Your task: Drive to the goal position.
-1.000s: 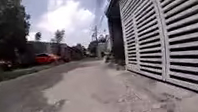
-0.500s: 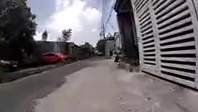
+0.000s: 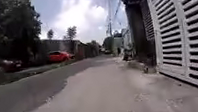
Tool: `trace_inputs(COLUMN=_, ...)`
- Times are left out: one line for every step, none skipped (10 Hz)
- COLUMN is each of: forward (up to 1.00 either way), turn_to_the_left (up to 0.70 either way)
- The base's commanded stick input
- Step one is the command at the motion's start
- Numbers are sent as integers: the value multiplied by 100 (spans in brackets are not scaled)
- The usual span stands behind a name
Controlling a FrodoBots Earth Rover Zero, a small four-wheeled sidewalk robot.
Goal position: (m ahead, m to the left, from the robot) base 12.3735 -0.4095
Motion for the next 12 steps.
trace_inputs(forward=100, turn_to_the_left=-6)
trace_inputs(forward=100, turn_to_the_left=-27)
trace_inputs(forward=100, turn_to_the_left=-27)
trace_inputs(forward=100, turn_to_the_left=0)
trace_inputs(forward=100, turn_to_the_left=0)
trace_inputs(forward=100, turn_to_the_left=-2)
trace_inputs(forward=100, turn_to_the_left=-26)
trace_inputs(forward=100, turn_to_the_left=-27)
trace_inputs(forward=100, turn_to_the_left=-27)
trace_inputs(forward=100, turn_to_the_left=-3)
trace_inputs(forward=100, turn_to_the_left=0)
trace_inputs(forward=100, turn_to_the_left=0)
